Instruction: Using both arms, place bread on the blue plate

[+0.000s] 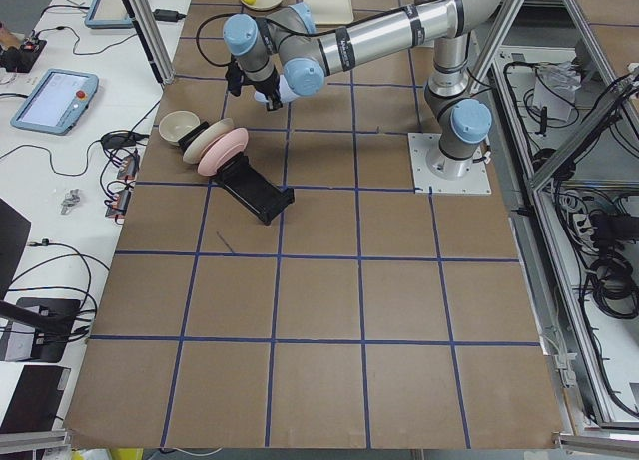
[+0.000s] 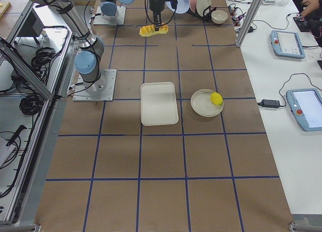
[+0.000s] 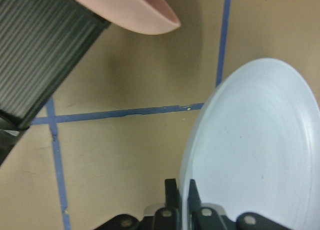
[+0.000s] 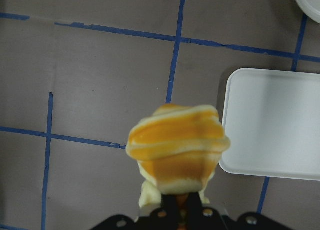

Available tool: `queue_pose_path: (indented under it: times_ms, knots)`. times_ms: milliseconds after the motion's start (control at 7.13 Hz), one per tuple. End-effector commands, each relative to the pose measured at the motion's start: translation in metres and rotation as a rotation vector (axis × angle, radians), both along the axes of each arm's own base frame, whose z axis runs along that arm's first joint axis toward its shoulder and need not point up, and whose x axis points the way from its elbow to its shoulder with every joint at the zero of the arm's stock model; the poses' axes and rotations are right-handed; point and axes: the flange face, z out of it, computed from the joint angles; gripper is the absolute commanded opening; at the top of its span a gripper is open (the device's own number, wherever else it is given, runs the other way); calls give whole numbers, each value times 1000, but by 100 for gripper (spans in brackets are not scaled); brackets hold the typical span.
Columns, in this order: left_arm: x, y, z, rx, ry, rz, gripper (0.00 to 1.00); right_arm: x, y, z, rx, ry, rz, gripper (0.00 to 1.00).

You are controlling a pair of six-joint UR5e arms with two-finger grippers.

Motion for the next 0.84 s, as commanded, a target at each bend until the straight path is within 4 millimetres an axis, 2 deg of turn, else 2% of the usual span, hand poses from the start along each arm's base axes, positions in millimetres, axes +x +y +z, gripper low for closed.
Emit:
queue_pose_path:
  times_ms: [0, 140, 421, 561, 701]
  knots:
    - [-63, -14, -3, -95, 80, 31, 11, 0, 0, -2, 2, 4, 0, 4]
    - [-103, -12, -19, -77, 155, 6, 11, 0, -1, -3, 4, 5, 0, 4]
    - [-153, -11, -41, -90, 176, -28, 11, -1, -3, -5, 8, 6, 2, 4]
    - [-169, -10, -48, -152, 181, -60, 11, -1, -4, -7, 10, 8, 2, 4]
    - [-180, -4, -68, -154, 178, -66, 11, -1, -4, -7, 10, 6, 3, 4]
